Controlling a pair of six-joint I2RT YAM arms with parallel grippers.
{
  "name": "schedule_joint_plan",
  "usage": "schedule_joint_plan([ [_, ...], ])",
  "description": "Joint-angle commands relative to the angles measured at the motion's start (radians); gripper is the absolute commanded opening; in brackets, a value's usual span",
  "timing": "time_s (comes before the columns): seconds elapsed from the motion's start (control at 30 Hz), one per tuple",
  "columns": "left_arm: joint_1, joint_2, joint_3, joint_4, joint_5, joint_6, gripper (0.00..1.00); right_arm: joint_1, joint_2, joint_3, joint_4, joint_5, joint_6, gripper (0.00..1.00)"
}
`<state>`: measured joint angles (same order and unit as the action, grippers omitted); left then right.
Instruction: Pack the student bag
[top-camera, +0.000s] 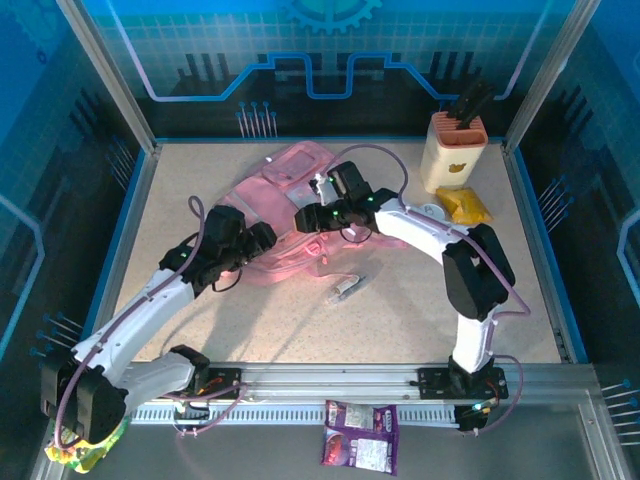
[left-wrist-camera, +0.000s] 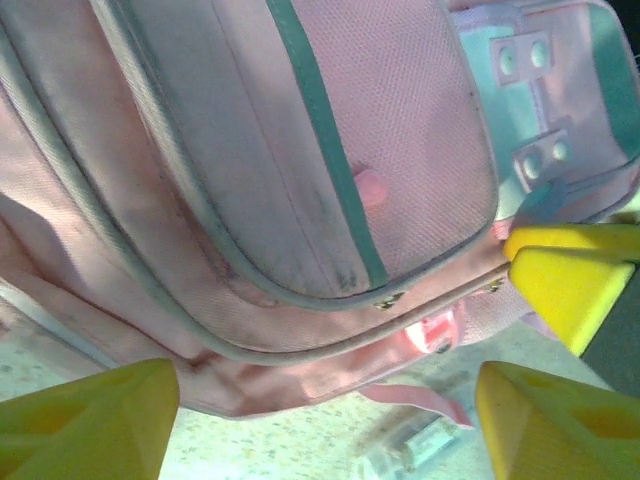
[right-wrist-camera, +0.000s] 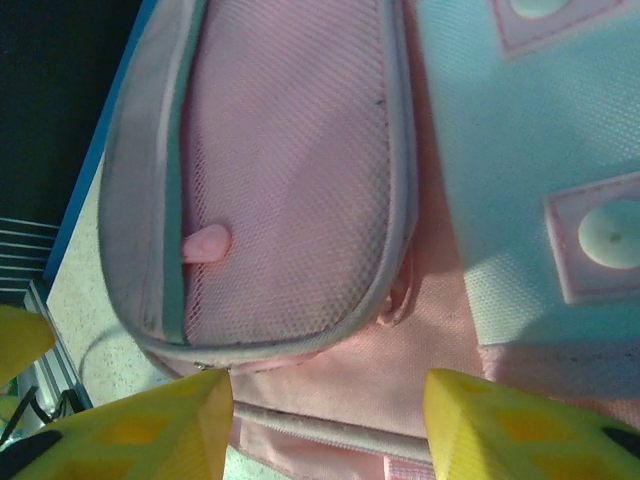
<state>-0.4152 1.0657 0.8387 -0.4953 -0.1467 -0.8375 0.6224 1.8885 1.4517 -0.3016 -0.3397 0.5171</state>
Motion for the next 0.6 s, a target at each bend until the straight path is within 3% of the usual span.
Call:
schedule_joint_plan([
  [0.0,-0.033,0.004,0.021,-0.073,-0.126,0.032,0.84,-0.003,0.039,0.066,-0.074,0.075,0.051,0.54],
  [0.23,-0.085,0.042,0.033,-0.049,-0.207,0.051,0.99,0.011,0.119,0.155,-0.125,0.109,0.013,0.52],
  [0.57,-0.146,0.083,0.048,-0.04,-0.307,0.021,0.99,0.039,0.183,0.215,-0.143,0.142,-0.014,0.41],
])
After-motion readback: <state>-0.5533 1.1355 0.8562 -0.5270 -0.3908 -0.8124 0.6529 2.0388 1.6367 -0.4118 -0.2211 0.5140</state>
